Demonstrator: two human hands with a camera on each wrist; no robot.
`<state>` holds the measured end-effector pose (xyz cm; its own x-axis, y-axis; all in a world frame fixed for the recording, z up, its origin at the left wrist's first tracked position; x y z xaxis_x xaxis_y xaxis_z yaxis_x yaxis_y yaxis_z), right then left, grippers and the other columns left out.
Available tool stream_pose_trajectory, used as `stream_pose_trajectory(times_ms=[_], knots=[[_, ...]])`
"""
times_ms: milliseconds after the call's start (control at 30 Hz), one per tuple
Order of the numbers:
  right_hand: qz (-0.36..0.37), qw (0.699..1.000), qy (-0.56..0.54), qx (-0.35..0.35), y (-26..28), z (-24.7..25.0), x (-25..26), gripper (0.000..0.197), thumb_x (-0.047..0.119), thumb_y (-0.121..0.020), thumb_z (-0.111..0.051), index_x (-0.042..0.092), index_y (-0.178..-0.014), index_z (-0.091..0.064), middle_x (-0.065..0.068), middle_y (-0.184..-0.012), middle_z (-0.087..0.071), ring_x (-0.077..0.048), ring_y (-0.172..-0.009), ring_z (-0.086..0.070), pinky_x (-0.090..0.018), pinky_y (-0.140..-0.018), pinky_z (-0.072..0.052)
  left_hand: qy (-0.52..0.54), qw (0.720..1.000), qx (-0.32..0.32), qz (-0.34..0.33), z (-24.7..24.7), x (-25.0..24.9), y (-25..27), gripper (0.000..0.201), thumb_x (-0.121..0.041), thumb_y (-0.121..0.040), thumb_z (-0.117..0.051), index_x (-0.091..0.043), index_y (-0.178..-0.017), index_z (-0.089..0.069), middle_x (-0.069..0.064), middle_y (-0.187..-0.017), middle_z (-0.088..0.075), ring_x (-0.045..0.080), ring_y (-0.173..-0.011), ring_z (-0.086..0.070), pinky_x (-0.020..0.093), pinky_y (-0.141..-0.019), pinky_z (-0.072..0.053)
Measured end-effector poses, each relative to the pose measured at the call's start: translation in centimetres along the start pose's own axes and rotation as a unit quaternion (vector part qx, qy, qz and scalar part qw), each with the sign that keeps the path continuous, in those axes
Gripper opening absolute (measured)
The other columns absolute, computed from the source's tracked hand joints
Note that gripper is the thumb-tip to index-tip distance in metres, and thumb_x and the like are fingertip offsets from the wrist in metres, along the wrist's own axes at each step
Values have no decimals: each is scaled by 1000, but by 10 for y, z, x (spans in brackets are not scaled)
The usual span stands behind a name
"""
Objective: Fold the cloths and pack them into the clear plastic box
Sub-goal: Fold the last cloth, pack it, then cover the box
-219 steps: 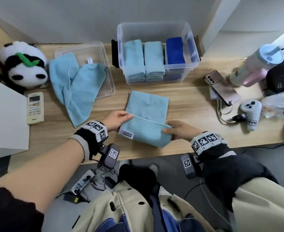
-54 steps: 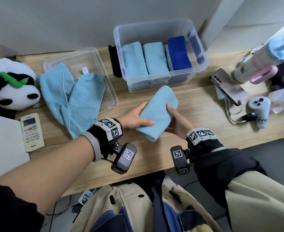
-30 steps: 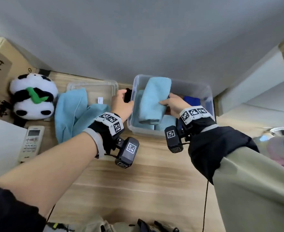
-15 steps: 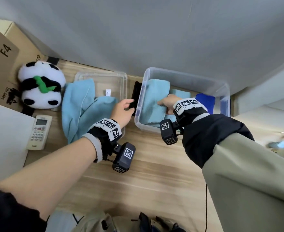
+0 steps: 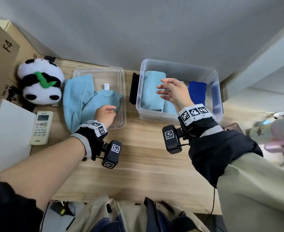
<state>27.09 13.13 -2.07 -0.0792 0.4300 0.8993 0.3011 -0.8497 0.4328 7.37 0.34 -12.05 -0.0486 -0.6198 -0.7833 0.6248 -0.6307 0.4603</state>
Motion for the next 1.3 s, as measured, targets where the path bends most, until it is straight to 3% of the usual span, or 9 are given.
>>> stream_pose_trajectory(times_ms=[200,333,500,667,767,833,1000,1200,1300], knots=[[-11,992,12,127,55,-49,-44,18,5,-94,-48,15,-85,-60,0,-73,-66,-7,-59,-61,-16,-59,-50,-89,995,-37,-23,41,44,6,28,5,-79,-53,-3,-100,-69,16,-108,-68,29,-104,-62,25,-90,-43],[-83,983,103,130,71,-70,-102,21,5,-95,-44,16,-81,-56,-2,-75,-63,-4,-53,-60,-15,-56,-44,-175,984,6,9,59,77,10,40,-5,-73,-71,-9,-111,-62,18,-118,-61,31,-109,-58,35,-95,-46],[-159,973,132,98,81,-79,-152,24,7,-95,-42,19,-77,-53,0,-74,-61,-2,-50,-58,-15,-54,-41,-376,922,87,-35,69,105,22,63,-21,-63,-81,-12,-120,-54,14,-125,-54,28,-116,-52,31,-101,-39],[-181,970,132,94,94,-79,-167,21,9,-94,-43,18,-79,-55,0,-76,-61,-11,-64,-57,-19,-60,-44,-476,868,95,-104,75,112,28,39,-15,-73,-69,-16,-111,-57,12,-120,-51,29,-115,-49,32,-97,-39],[-183,972,129,77,98,-76,-168,20,10,-95,-44,17,-79,-55,-1,-76,-61,-11,-64,-57,-19,-61,-44,-483,865,81,-109,79,107,29,10,-9,-79,-55,-17,-81,-61,12,-105,-63,31,-99,-58,35,-83,-49],[-181,973,131,65,99,-73,-168,20,10,-95,-43,17,-80,-55,0,-76,-62,-12,-65,-59,-19,-61,-44,-483,865,88,-102,82,103,27,15,-8,-80,-52,-16,-68,-59,11,-97,-68,32,-89,-62,35,-76,-53],[-181,975,118,44,102,-71,-165,21,10,-95,-41,16,-82,-56,-1,-76,-63,-12,-65,-59,-20,-61,-45,-495,856,116,-95,84,108,32,27,-22,-73,-68,-22,-98,-60,3,-107,-63,26,-101,-60,30,-83,-49],[-202,978,56,10,108,-70,-167,20,10,-93,-46,16,-78,-57,-2,-74,-63,-13,-63,-59,-21,-61,-45,-456,880,105,-77,86,112,36,24,-9,-75,-60,-24,-66,-44,2,-73,-43,22,-67,-39,26,-64,-38],[-201,978,58,-3,110,-67,-168,20,10,-93,-48,17,-77,-57,-1,-73,-63,-12,-61,-59,-20,-61,-45,-388,913,107,-67,85,107,37,14,-13,-76,-63,-24,-69,-66,7,-70,-56,28,-70,-53,27,-69,-43]])
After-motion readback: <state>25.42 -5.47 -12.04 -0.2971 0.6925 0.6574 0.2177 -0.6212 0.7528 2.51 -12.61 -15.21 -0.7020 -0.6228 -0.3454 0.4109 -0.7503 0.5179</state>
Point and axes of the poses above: each hand's wrist, its own y-axis away from the middle knuckle, its own z-axis out of the back of the hand, x = y × z, the point moved 2 cm from there along -y, towards the middle knuckle
